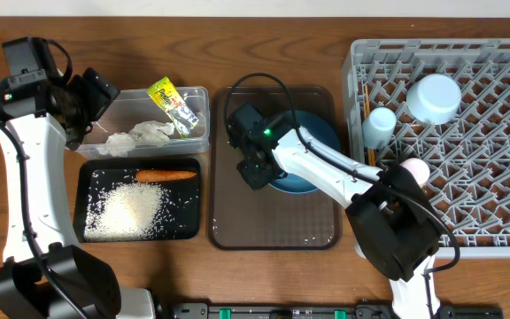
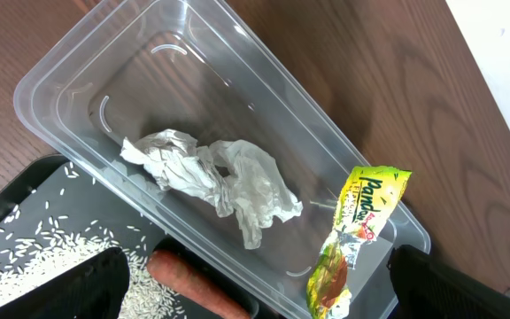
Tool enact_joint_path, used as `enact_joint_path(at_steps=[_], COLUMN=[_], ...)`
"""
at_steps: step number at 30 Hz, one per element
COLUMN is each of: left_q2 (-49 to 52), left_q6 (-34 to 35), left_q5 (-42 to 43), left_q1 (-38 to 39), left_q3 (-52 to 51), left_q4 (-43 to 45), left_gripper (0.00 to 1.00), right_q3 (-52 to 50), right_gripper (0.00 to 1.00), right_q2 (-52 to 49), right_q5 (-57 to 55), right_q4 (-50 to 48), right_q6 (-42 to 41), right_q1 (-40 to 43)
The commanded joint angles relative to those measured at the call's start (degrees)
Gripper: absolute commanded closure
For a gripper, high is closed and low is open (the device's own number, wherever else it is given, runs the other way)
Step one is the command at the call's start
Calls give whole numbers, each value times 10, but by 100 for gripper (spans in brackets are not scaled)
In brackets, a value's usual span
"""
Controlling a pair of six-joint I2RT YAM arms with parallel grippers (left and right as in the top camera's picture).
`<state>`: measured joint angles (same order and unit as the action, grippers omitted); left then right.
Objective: Sort waste into correct bins and load items into the dishwasher rack
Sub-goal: 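Grasp the rim of the blue bowl with the right gripper and lift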
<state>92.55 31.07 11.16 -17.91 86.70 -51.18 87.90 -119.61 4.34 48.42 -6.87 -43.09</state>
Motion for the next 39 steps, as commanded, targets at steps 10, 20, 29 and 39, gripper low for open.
enact_joint_path(at_steps=[10, 20, 29, 39], left_q2=[-10, -10, -10, -10], left_q6=[-10, -10, -10, -10], left_q5=[-7, -7, -7, -7], left_q1=[-2, -2, -2, -2], left_q3=[-1, -1, -1, -1], left_q4=[-2, -2, -2, -2], left_gripper=[4, 4, 4, 4], right_q3=[-2, 18, 122, 201], right_gripper=[90, 99, 99, 99], right_q2=[-6, -6, -6, -6], right_q5=[-9, -9, 13, 90], right_q4=[7, 28, 133, 157], right_q6=[1, 1, 1, -54], right_q1=[1, 4, 2, 9])
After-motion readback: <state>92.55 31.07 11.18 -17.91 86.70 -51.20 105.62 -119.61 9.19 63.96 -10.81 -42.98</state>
